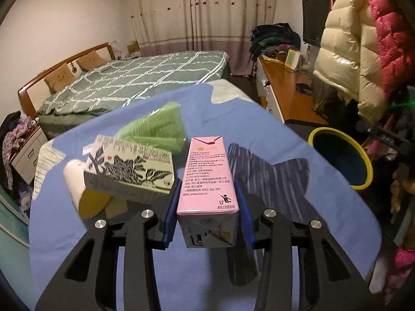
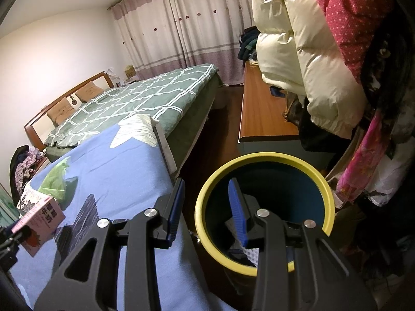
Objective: Collect trash
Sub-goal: 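Carry the pink carton with the left gripper over the bin and release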
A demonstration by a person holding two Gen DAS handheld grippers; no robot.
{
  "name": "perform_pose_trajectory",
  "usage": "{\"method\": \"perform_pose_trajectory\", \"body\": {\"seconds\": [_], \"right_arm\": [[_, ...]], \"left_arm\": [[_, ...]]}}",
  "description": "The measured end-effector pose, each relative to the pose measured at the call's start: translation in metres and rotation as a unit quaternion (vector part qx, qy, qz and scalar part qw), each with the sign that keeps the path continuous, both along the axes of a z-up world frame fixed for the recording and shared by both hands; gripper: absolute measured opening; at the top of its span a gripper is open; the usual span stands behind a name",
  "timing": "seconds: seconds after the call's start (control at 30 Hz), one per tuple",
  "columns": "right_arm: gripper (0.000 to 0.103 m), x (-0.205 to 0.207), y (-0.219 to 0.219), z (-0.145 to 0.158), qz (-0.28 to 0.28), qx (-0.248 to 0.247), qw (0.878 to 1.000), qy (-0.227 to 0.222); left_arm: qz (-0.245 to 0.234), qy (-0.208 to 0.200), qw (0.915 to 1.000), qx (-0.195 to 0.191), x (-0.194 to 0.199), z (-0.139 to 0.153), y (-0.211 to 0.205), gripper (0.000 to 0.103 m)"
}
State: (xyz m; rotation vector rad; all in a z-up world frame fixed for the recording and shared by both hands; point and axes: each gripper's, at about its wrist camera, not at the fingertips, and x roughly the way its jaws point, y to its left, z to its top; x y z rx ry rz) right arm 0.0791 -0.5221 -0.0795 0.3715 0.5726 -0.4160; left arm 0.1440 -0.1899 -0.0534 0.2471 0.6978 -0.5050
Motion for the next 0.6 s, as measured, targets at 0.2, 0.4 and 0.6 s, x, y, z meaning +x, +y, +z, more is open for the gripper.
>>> {"method": "perform_pose_trajectory", "body": {"seconds": [0.2,0.4,0.6], "right_arm": [[0.034,-0.006,-0.002,0.004,-0.002,0.000,1.000,-0.005],[0.034,-0.021,-0.008,0.009,-0.007,-0.005,1.000,-0.010],[0.034,-0.053,-0.021,0.014,-0.020,-0.017,1.000,-0.011]], "left_arm": [[-0.021,0.005,0.9998,-0.002,-0.011,0.016,-0.008,0.041],[-0.048,0.001,0.9989,-0.004,-0.017,0.024,-0.031,0.041],[-0.096,-0.005,0.9953,-0.003,-0.021,0.030,-0.084,0.041]]}}
